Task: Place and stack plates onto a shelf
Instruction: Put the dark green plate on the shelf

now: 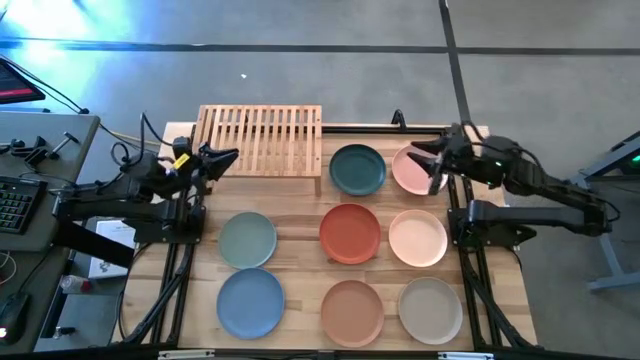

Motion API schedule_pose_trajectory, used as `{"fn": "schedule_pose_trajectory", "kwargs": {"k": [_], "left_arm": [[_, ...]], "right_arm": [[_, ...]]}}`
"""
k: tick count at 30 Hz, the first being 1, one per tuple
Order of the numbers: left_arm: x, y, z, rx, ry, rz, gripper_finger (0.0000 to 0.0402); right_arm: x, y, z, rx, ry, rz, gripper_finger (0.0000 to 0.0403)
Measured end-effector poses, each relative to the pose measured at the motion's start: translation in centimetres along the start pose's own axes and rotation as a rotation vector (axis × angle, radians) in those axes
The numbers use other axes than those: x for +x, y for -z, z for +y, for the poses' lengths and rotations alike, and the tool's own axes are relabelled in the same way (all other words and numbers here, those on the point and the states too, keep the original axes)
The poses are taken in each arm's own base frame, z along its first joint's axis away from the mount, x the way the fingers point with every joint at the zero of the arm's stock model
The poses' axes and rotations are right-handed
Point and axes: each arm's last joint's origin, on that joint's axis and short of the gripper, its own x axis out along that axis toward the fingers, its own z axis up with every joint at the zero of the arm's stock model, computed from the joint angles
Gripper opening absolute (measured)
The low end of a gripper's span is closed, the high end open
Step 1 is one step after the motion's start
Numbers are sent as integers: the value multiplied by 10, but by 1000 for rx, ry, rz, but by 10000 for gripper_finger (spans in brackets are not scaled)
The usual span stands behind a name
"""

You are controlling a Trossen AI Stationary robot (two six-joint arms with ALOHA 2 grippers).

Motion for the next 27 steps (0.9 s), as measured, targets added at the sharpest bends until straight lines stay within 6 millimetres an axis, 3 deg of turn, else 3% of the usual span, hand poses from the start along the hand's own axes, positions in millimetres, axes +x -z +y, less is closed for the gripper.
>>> {"fn": "schedule_pose_trajectory", "kwargs": {"k": [7,14,20,27], "left_arm": [[11,-19,-18,23,42,84,83],[18,-34,-31,85,62,208,83],[18,-32,-33,112,41,360,83],[19,-20,-28,129,20,500,83]], "right_arm": [[38,-5,-1,-23,-61,209,130],[76,2,2,-17,-153,377,130],[103,20,8,-104,-243,491,130],[134,45,12,-91,-264,621,130]]}}
